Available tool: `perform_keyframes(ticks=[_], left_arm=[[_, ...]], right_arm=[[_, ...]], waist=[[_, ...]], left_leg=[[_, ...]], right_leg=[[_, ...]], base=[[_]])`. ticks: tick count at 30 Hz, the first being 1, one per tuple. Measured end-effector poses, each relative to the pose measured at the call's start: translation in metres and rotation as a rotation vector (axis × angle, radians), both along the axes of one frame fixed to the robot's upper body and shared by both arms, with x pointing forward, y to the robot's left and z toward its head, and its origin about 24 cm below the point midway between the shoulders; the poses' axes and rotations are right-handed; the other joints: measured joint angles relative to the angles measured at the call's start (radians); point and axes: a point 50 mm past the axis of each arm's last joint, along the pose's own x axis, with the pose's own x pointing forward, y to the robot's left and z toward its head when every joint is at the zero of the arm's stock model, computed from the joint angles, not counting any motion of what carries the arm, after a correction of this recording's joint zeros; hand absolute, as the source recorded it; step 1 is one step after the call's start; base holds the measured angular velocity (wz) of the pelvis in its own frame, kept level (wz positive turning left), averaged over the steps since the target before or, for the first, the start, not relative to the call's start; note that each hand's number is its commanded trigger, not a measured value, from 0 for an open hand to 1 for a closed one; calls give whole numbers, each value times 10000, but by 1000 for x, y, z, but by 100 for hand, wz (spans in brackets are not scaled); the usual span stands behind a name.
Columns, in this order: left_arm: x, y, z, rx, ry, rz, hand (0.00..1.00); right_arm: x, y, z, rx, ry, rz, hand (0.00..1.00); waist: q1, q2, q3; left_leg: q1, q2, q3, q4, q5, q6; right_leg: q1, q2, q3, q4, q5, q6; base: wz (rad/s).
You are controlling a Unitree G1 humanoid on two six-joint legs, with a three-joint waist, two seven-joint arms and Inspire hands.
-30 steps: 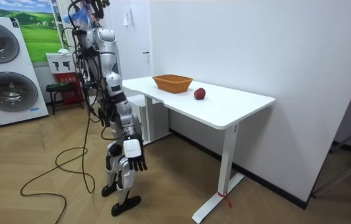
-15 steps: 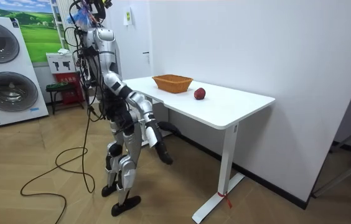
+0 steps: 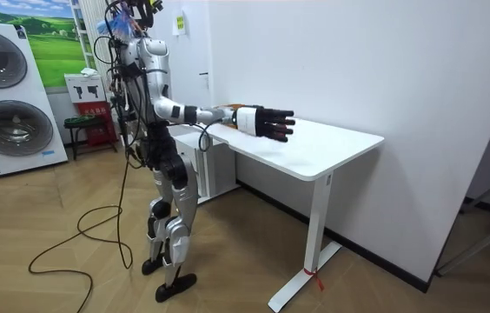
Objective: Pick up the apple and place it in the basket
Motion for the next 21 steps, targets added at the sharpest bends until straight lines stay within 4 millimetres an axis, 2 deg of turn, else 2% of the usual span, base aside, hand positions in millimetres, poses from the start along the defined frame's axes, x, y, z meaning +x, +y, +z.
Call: perform_keyframes(ticks=[6,9,12,16,21], left_arm=[[6,-4,-2,-288,86,-587,0],[7,-5,-2,-312,87,-658,0],[7,-7,-3,-346,209,-739,0],[13,-7,-3,-361,202,-830,0],[18,-9,-4,-571,306,-1019,0]], right_arm=[[25,19,9,-735,123,2017,0],[30,24,8,-778,263,2752,0],[34,26,9,-883,404,3330,0],[41,33,7,-845,612,4362,0],[62,39,4,-369,912,5957,0]], waist=[[175,-25,-9],[334,-69,-1],[397,-2,-5],[388,0,-2],[361,-19,19]], left_leg=[[74,3,-52,-13,9,-8],[67,13,-67,-9,14,-15],[42,27,-96,9,14,-14],[-21,20,-225,9,30,-15],[-97,23,-301,23,42,-16]], right_leg=[[70,0,-58,4,5,0],[80,0,-92,-29,28,-16],[177,7,-192,-207,122,-18],[216,5,-306,-345,184,-18],[237,2,-346,-346,205,-23]], base=[[1],[0],[6],[10],[2]])
